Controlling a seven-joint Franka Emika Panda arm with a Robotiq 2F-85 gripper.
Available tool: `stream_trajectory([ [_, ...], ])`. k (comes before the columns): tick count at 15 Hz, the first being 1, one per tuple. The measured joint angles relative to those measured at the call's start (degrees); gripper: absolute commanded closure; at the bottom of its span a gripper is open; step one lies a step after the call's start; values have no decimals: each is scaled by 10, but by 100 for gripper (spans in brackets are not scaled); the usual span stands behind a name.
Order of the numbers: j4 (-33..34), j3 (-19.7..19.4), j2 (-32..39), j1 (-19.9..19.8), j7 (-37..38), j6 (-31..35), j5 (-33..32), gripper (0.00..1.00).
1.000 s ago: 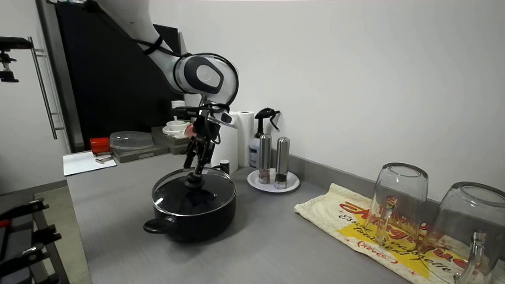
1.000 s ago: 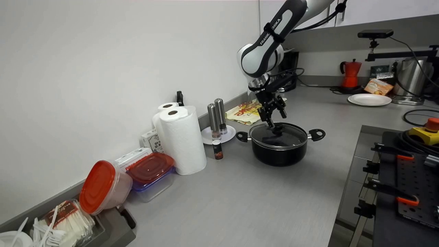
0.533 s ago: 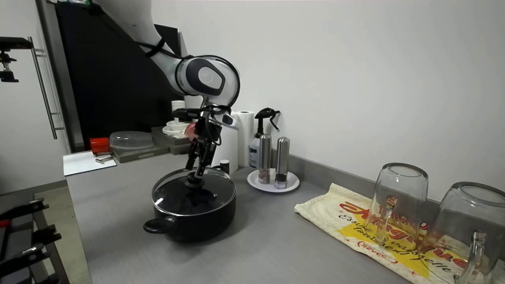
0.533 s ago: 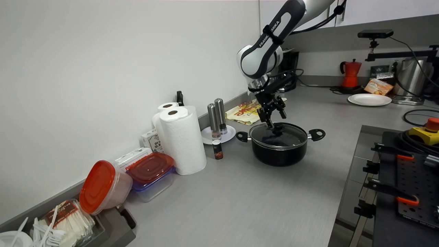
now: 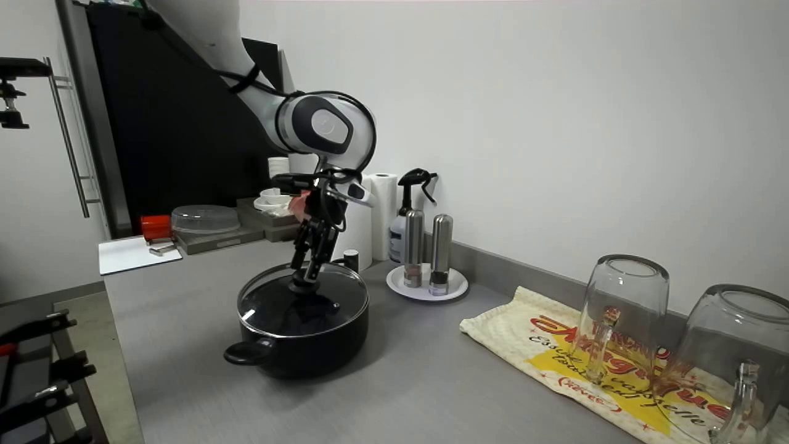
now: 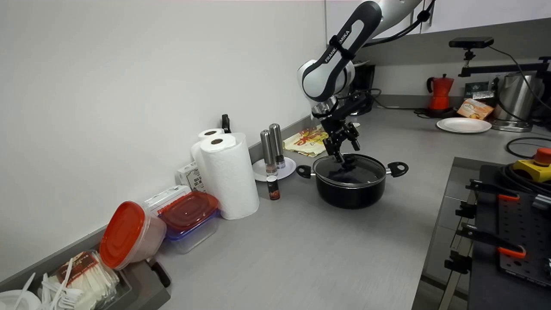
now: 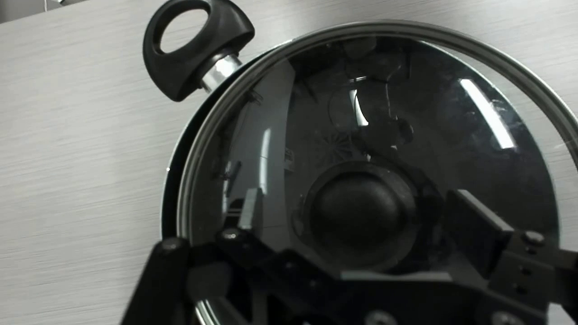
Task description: Pick up the lid from the pot and put it on the table
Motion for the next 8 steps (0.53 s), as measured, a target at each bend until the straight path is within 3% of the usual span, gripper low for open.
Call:
stream_trajectory([
  [6, 6, 1, 4, 0, 0, -1, 1, 70],
  [7, 8, 1, 3, 1, 0, -2, 1, 76],
  [8, 9, 1, 2, 1, 0, -4, 1, 76],
])
